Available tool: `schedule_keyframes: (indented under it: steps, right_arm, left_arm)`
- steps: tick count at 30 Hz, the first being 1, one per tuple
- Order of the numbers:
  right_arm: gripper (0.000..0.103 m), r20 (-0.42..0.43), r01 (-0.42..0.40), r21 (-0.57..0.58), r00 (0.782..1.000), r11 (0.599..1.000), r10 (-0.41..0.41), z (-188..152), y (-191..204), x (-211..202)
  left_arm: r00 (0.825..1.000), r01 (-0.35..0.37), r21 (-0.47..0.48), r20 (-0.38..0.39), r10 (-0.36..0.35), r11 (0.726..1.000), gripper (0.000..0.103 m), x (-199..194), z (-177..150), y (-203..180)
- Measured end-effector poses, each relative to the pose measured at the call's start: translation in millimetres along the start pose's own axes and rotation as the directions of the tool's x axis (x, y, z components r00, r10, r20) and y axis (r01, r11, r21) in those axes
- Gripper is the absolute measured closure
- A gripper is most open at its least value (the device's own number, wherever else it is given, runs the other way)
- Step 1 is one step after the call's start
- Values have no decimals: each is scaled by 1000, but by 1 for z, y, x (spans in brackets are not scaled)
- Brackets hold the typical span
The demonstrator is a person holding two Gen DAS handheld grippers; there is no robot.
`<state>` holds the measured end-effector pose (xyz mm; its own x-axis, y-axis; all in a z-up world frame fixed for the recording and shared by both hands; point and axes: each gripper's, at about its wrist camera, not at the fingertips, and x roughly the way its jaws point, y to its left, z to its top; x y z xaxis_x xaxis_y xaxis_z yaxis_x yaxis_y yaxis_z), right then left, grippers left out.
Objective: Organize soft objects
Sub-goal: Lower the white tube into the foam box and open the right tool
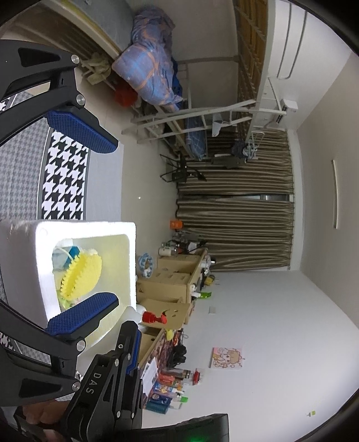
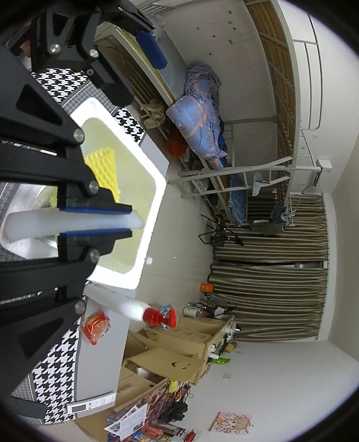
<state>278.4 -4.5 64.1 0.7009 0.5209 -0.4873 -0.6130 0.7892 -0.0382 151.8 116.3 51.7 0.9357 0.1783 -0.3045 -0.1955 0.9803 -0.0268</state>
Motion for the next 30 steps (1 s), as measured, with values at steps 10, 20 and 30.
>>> schedule_keyframes:
  steps: [10, 20, 30]
  right_arm:
    - [92, -14, 1, -11, 1000, 1000, -1, 2, 8, 7]
    - [34, -12, -15, 4, 1000, 1000, 15, 3, 7, 12]
    - [34, 5, 1, 7, 1000, 1000, -1, 1, 1, 0]
  left_arm:
    - [1000, -18, -8, -4, 18, 1000, 2, 2, -3, 8]
    - [1000, -30, -24, -2, 30, 999, 2, 0, -4, 15]
    - [1000, -26, -21, -1, 26, 999, 2, 1, -3, 13]
